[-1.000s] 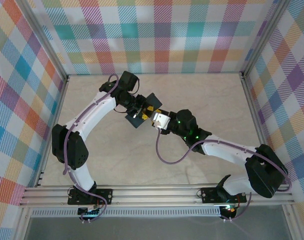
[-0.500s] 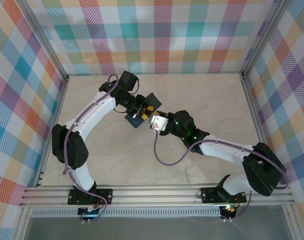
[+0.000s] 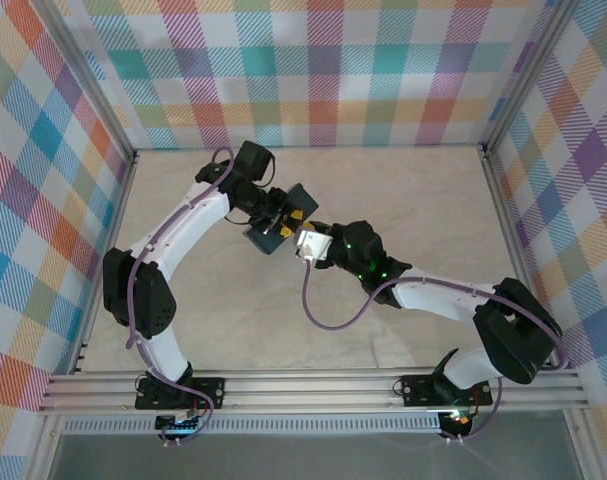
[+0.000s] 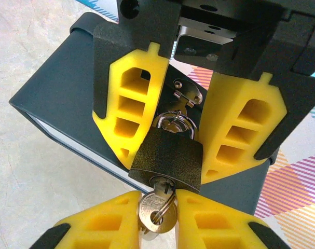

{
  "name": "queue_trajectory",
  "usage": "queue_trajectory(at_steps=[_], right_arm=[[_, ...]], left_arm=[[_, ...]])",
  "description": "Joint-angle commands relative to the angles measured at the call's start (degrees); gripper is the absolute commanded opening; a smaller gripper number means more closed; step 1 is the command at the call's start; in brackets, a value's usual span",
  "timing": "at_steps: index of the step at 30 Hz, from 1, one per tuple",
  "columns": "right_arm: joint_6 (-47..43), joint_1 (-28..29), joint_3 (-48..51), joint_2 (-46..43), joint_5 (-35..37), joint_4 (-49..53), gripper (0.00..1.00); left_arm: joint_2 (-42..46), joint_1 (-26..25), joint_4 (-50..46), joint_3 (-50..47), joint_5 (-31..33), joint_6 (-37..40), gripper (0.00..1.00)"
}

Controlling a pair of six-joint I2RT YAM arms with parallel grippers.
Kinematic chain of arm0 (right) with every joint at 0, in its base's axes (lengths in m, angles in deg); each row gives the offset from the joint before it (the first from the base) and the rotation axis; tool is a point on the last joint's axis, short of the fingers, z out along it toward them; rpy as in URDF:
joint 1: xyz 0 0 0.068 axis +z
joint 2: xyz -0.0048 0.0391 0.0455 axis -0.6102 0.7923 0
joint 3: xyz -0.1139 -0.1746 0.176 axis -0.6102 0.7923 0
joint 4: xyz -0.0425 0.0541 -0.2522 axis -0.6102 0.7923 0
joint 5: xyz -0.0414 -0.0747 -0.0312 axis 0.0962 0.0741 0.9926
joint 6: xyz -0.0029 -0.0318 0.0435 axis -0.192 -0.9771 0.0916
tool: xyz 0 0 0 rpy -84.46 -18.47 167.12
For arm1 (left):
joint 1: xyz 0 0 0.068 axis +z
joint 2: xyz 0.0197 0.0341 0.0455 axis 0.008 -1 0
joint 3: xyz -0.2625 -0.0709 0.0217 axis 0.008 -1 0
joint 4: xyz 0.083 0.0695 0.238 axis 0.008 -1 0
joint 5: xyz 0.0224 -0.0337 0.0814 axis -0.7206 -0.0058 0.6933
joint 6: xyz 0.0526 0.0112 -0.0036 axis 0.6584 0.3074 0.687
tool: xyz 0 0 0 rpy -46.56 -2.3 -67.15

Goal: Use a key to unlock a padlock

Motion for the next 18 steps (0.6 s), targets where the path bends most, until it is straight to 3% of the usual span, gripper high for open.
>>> queue_trajectory(at_steps=[1, 18], right_arm=[[-0.4, 0.4, -1.4, 0.6, 0.7, 1.2, 0.18], [10.4, 0.3, -2.2, -1.2, 3.3, 3.1, 0.05]], left_arm=[[1.4, -0.2, 2.2, 2.0, -5.0, -0.3, 0.0], [2.6, -0.3, 4.2, 0.8, -6.3, -1.5, 0.0]])
